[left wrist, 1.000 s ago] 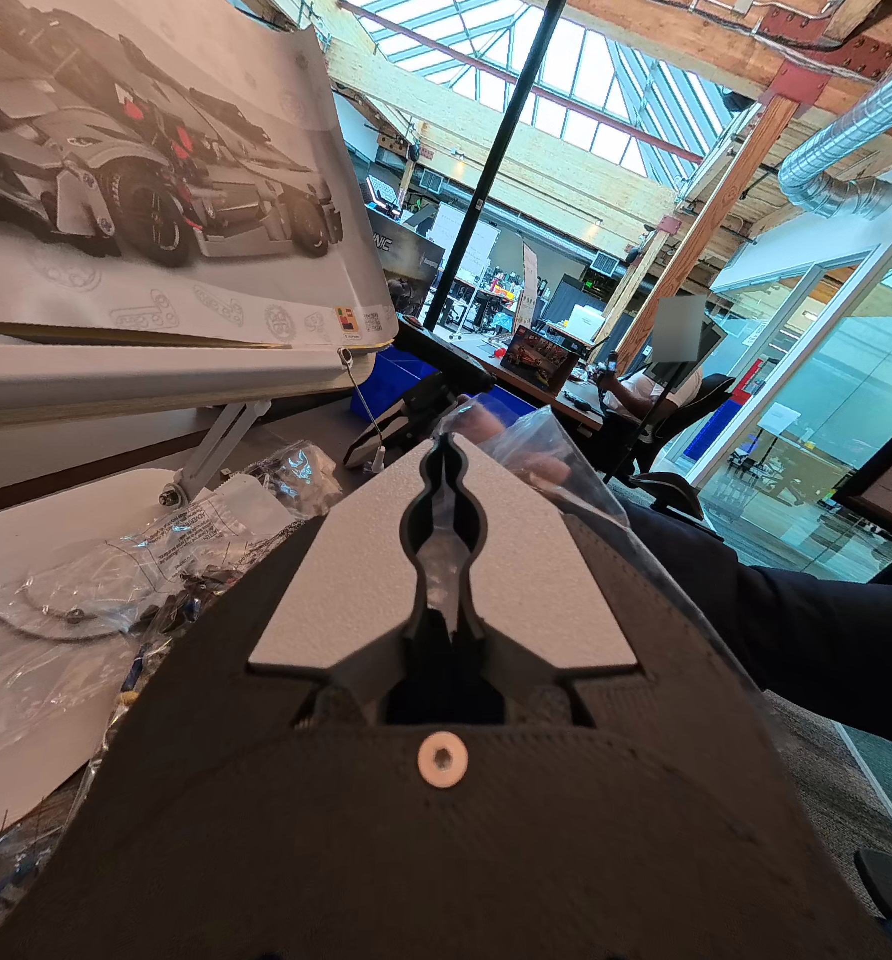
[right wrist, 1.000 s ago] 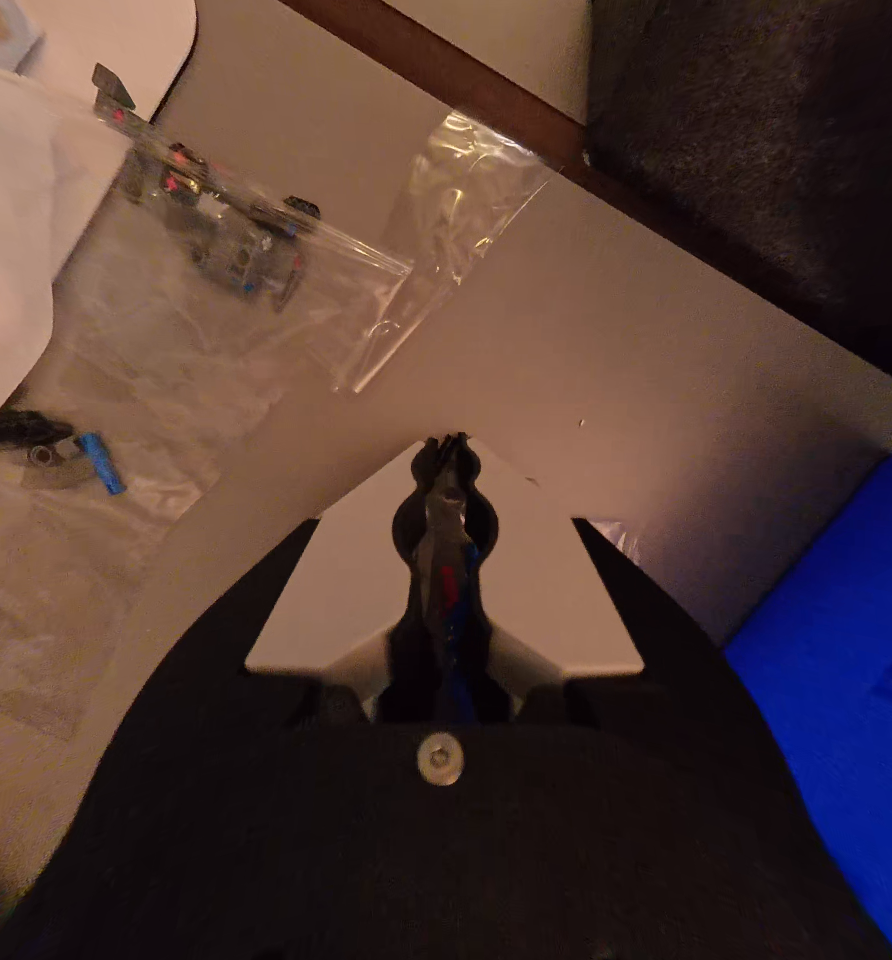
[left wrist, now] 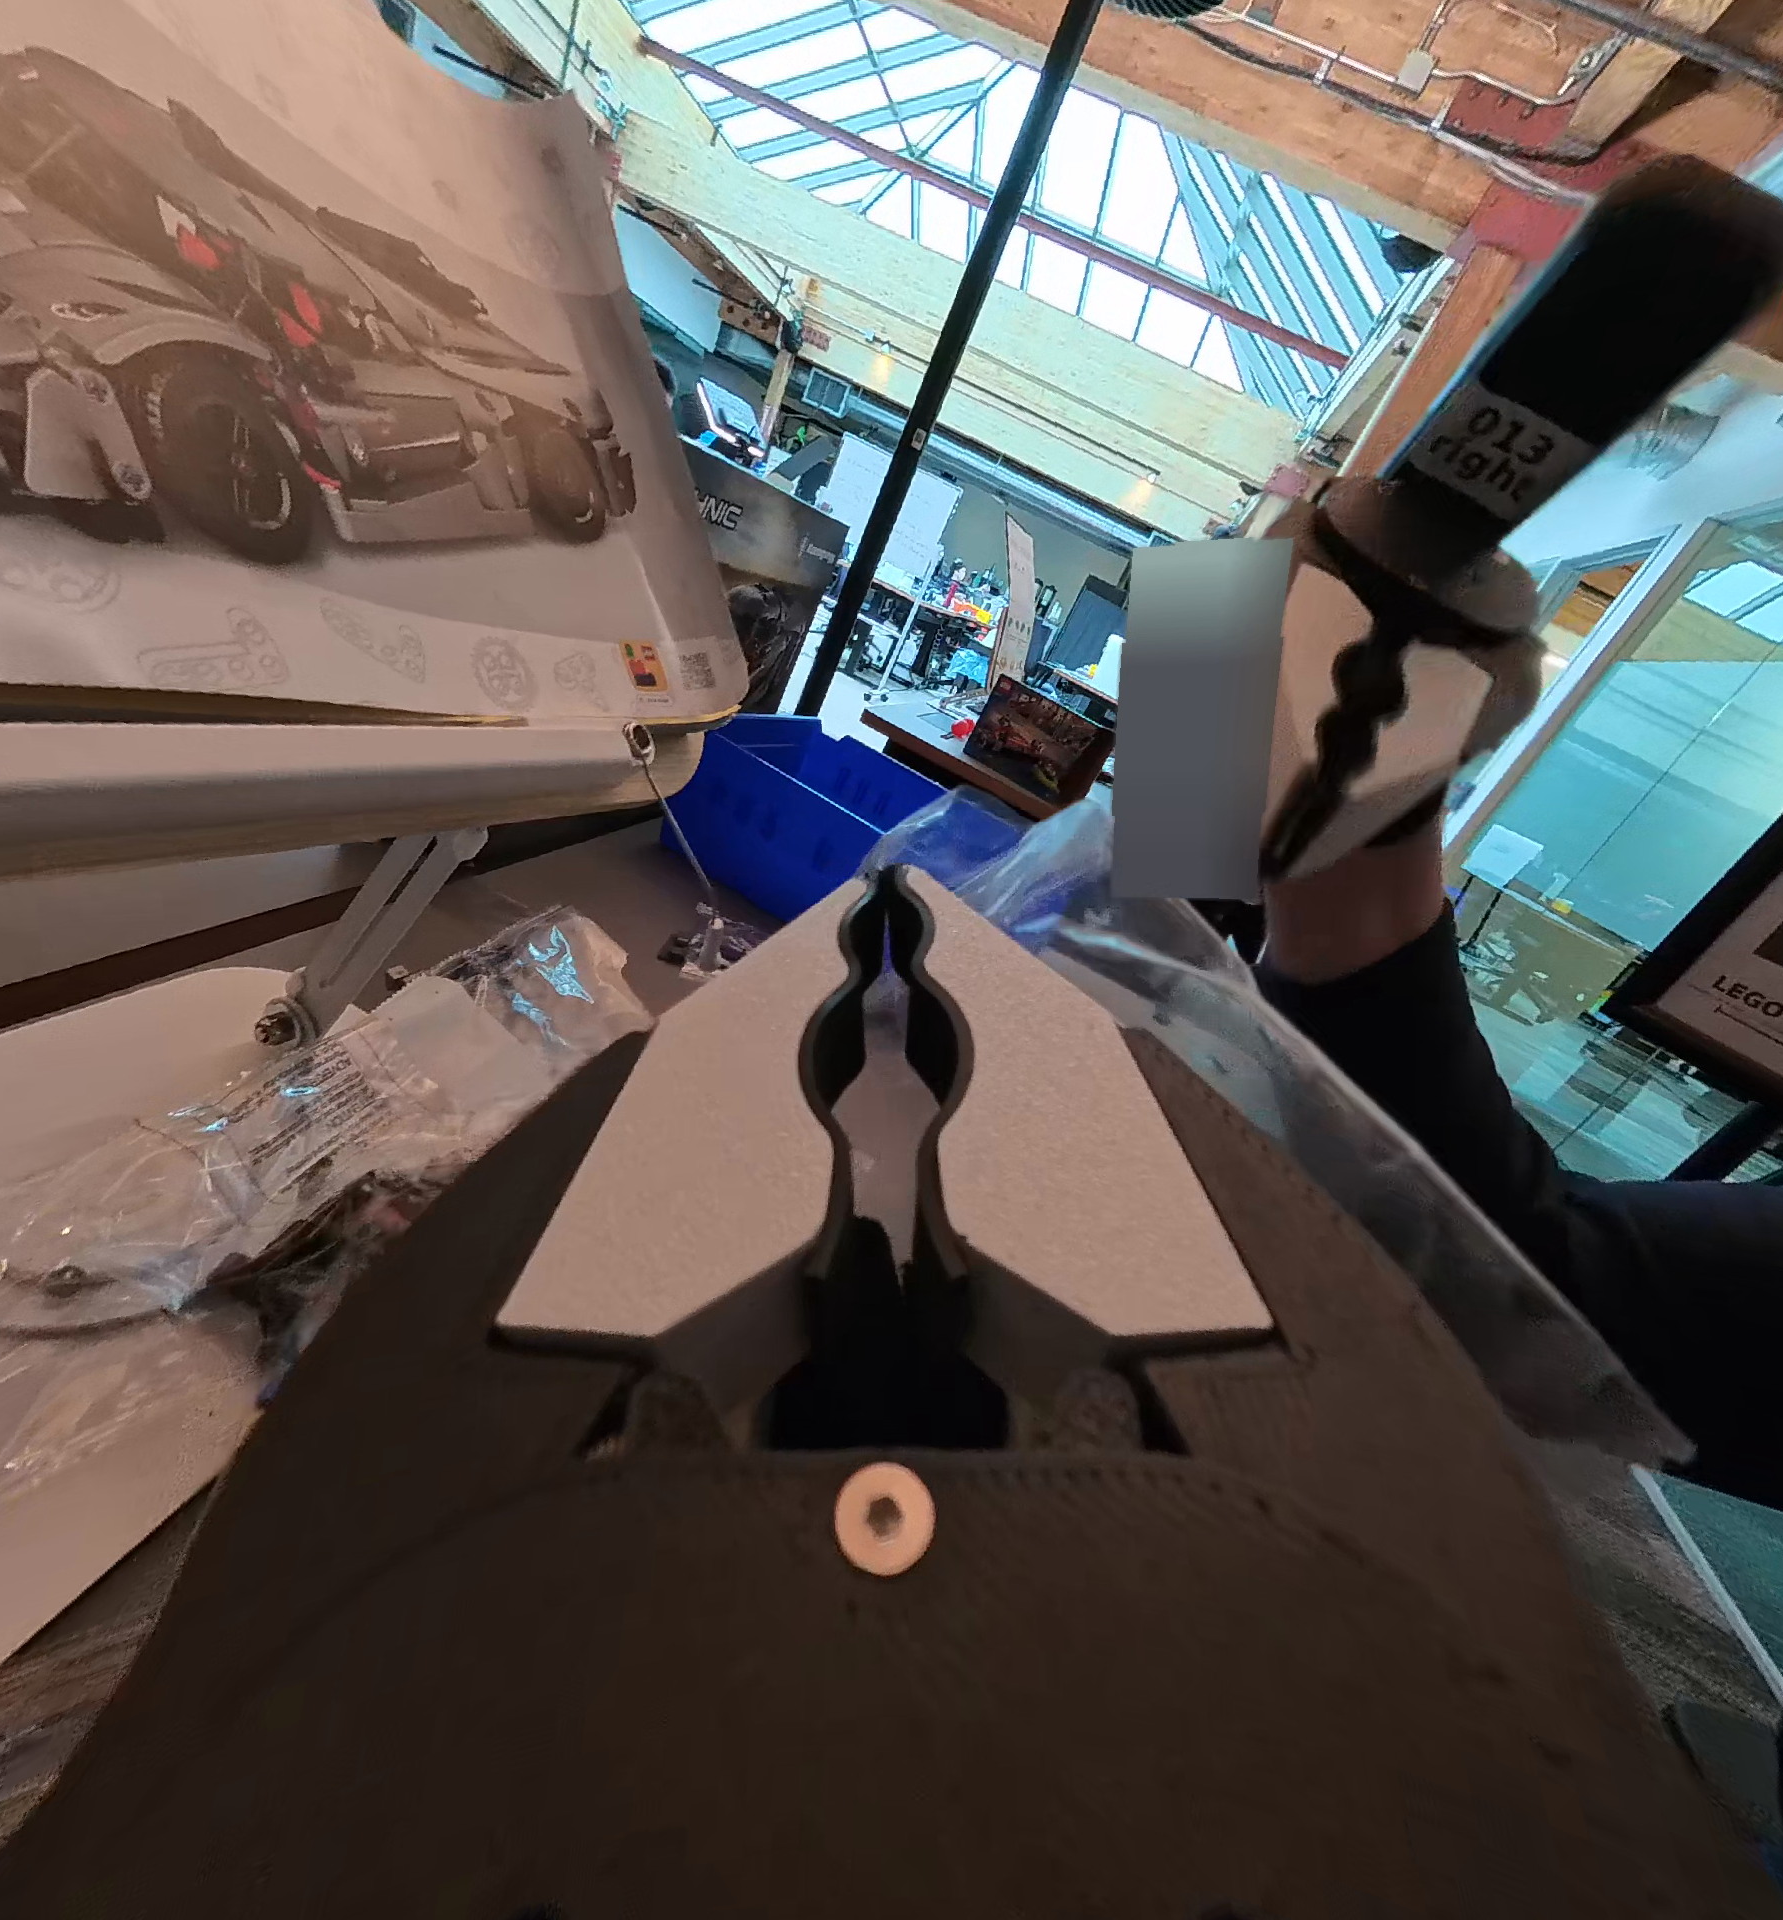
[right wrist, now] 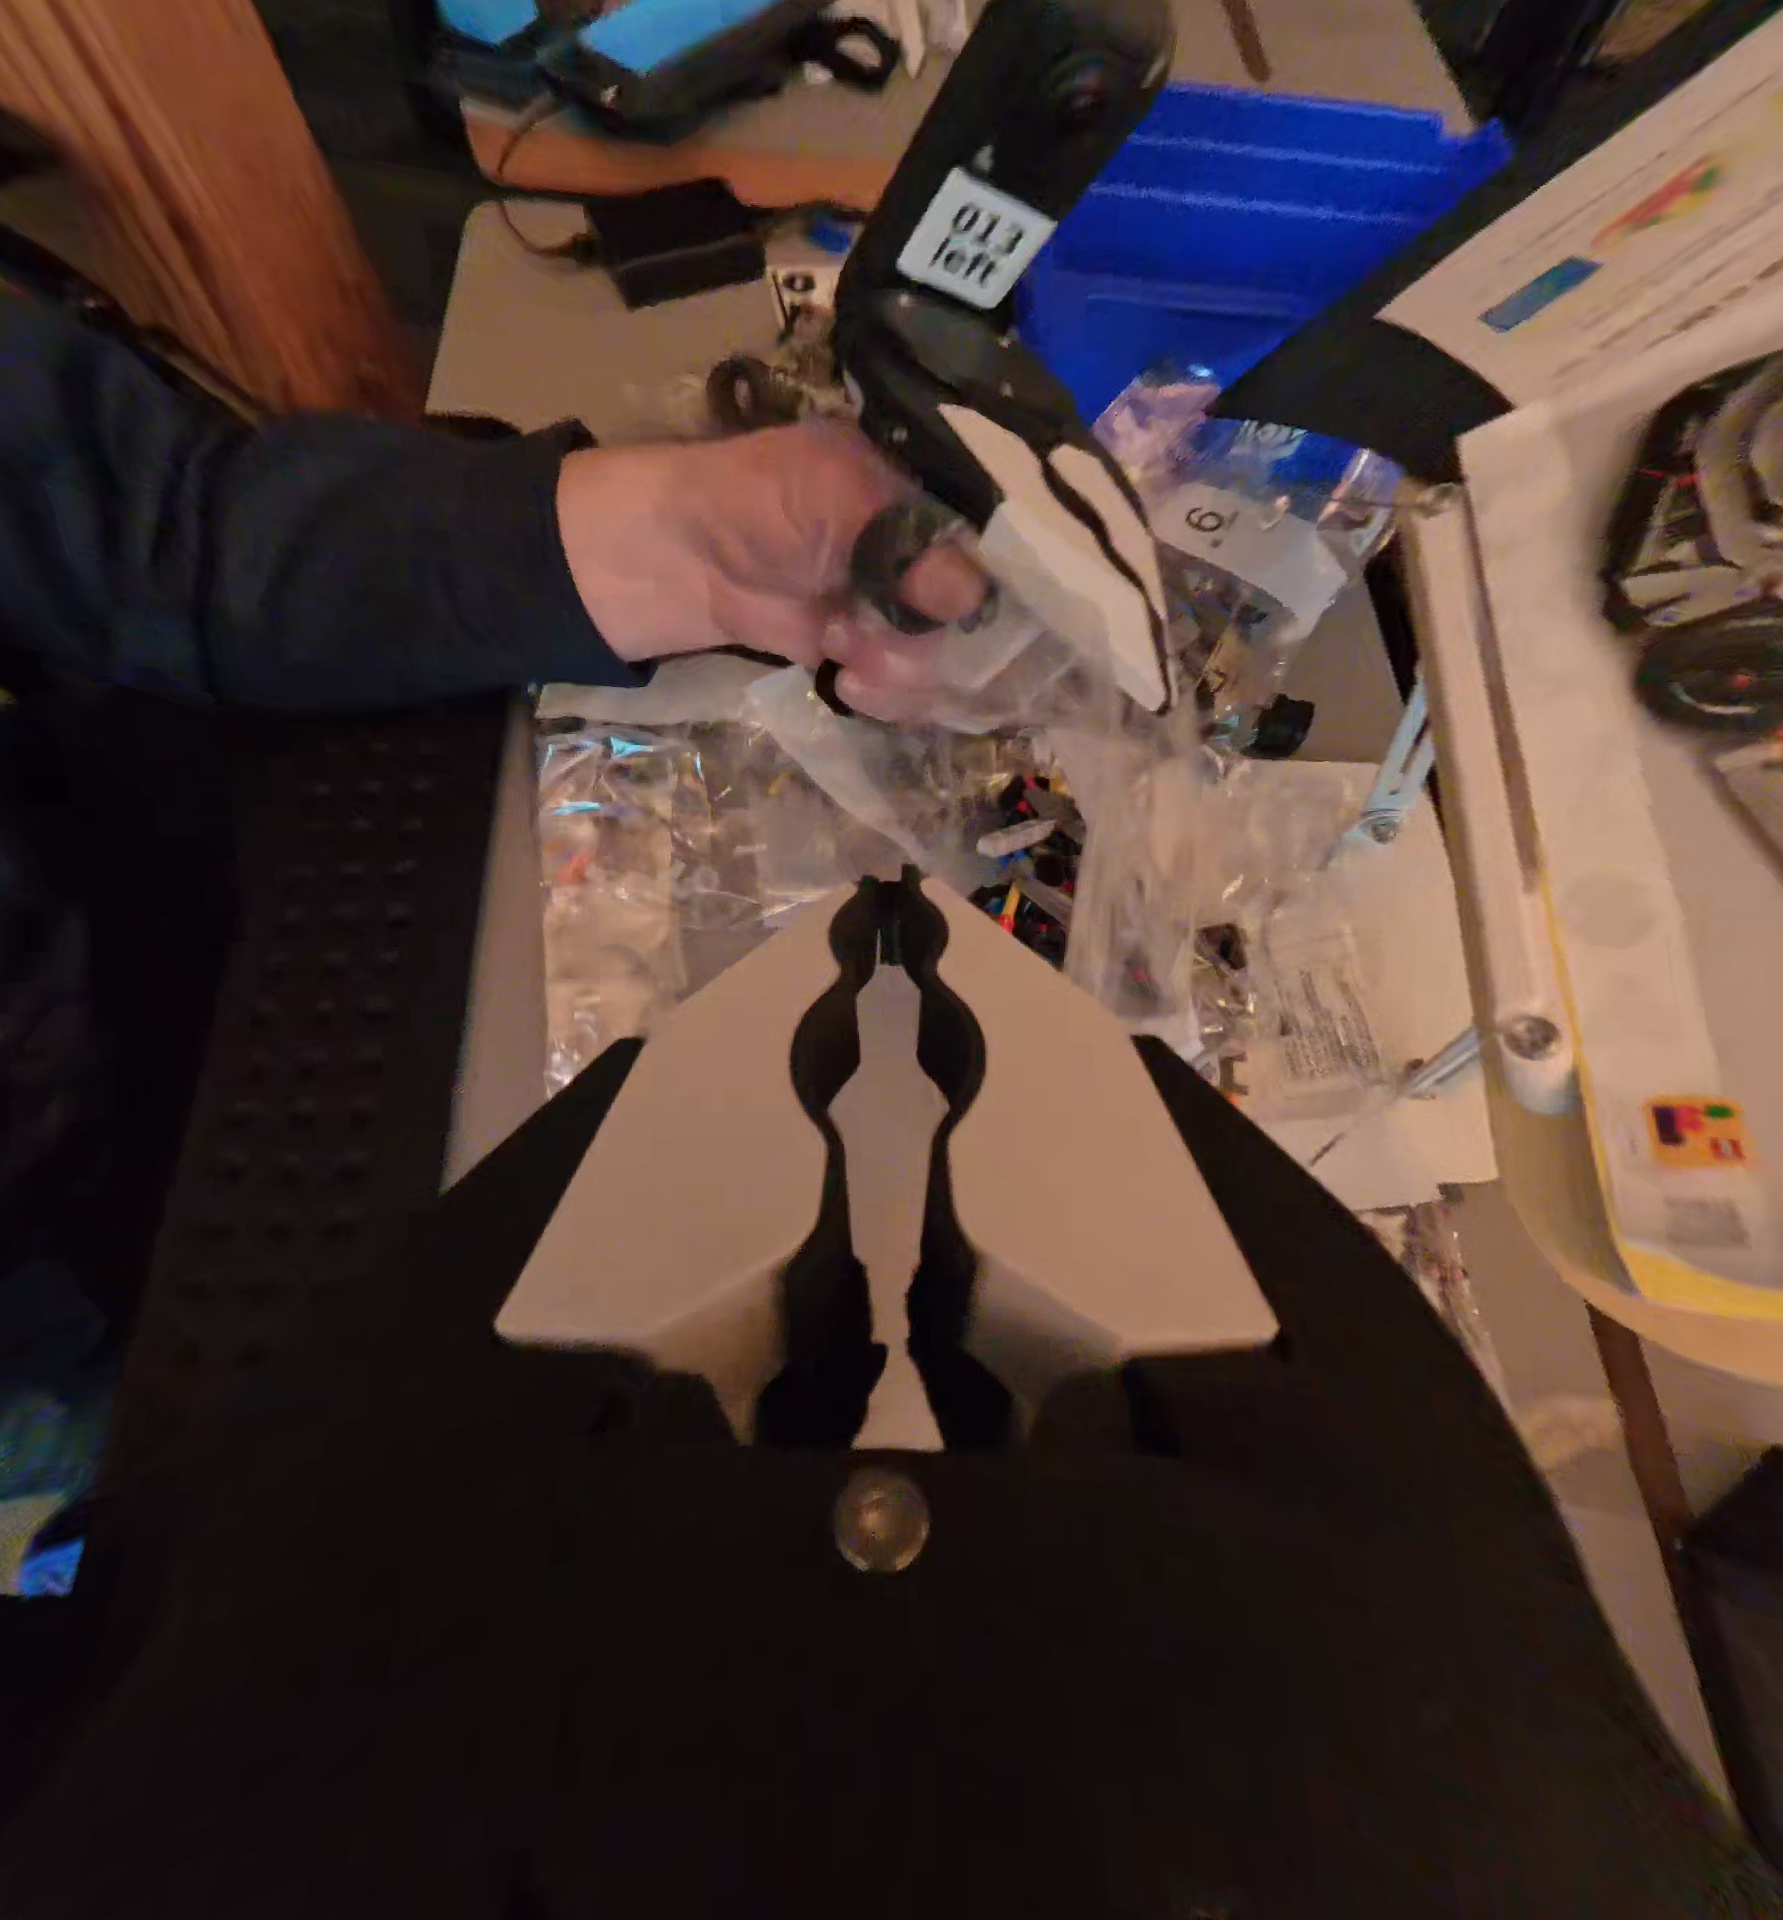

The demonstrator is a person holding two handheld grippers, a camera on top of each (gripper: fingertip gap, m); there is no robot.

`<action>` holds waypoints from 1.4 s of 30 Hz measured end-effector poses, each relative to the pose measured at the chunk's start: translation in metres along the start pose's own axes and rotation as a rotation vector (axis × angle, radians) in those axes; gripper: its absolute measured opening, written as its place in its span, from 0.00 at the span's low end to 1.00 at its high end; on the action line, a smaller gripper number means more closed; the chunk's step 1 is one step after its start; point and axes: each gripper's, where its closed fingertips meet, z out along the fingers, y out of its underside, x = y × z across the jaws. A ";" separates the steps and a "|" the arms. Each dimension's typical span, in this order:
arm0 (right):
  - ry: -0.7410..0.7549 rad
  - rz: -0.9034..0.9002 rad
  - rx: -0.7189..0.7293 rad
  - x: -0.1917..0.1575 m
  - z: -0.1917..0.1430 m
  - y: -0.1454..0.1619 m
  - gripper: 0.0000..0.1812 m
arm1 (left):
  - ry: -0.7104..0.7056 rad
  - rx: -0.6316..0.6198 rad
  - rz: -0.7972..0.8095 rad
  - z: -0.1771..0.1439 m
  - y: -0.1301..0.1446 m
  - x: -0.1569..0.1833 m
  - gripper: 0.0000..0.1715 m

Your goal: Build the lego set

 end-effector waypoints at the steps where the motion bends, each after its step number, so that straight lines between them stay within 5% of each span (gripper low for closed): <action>1: 0.004 -0.032 -0.043 -0.003 0.009 0.003 0.00 | 0.007 0.003 -0.002 0.000 -0.001 0.002 0.00; 7: 0.231 -0.062 -0.216 0.032 0.054 0.018 0.01 | 0.029 0.003 -0.007 0.003 -0.002 0.010 0.00; 11: 0.265 -0.054 -0.255 0.039 0.061 0.024 0.12 | 0.026 0.013 -0.021 0.002 -0.003 0.007 0.00; 20: 0.384 0.025 -0.042 0.067 -0.014 0.013 0.06 | 0.025 0.012 -0.019 0.002 -0.002 0.007 0.00; 25: 0.577 0.337 -0.155 0.138 -0.060 0.106 0.13 | 0.015 0.009 -0.023 0.001 0.000 0.002 0.00; 33: 0.604 0.699 -0.411 0.188 -0.024 0.266 0.22 | 0.012 0.000 -0.017 0.002 0.002 0.001 0.00; 42: 0.698 0.780 -0.493 0.203 -0.022 0.317 0.24 | 0.013 -0.003 -0.013 0.002 0.002 0.002 0.00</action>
